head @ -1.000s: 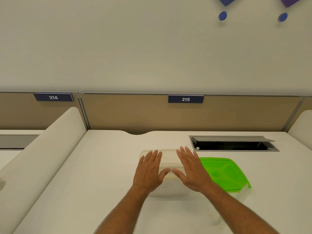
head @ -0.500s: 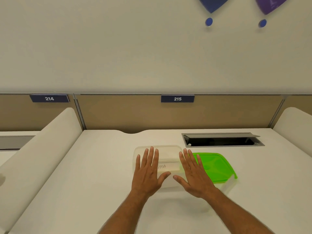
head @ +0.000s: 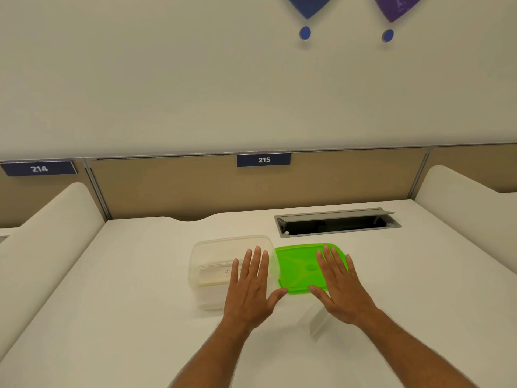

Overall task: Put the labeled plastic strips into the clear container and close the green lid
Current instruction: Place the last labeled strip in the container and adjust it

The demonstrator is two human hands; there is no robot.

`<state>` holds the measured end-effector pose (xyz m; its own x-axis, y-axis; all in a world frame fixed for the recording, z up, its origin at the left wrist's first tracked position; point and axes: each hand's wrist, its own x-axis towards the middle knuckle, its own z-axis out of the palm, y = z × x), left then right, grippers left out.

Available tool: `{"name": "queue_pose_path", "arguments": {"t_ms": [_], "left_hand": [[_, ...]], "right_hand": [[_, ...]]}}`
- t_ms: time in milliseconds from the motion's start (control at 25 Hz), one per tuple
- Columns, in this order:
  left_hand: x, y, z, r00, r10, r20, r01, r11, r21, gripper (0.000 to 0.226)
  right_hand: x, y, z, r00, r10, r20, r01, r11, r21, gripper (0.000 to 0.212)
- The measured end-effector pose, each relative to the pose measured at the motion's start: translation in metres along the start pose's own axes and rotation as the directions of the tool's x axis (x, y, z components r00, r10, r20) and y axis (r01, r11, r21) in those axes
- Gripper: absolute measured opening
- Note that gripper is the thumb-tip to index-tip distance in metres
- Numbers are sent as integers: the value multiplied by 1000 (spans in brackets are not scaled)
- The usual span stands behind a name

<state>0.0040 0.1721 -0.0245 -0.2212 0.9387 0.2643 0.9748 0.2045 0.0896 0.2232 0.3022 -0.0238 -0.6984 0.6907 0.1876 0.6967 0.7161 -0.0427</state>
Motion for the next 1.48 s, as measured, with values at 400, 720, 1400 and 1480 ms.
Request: {"name": "queue_pose_path", "arguments": {"t_ms": [400,720,1400,1480], "left_hand": [[9,60,27,989,75,126,-70,996,-48,84],[6,75,31,973,225,57,-227,974,26,58],[-12,70,28,996,-44,-77,-15,780,-626,45],[-13,69,21,961,-76,-264,-111,772,-626,60]], "right_hand": [[-24,67,14,979,-48,199,65,995,-81,72],[-14,62,28,944,-118,308,154,983,-96,54],[-21,48,4,951,-115,286,-58,844,532,13],[-24,53,-3,964,2,266,-189,709,680,16]]}}
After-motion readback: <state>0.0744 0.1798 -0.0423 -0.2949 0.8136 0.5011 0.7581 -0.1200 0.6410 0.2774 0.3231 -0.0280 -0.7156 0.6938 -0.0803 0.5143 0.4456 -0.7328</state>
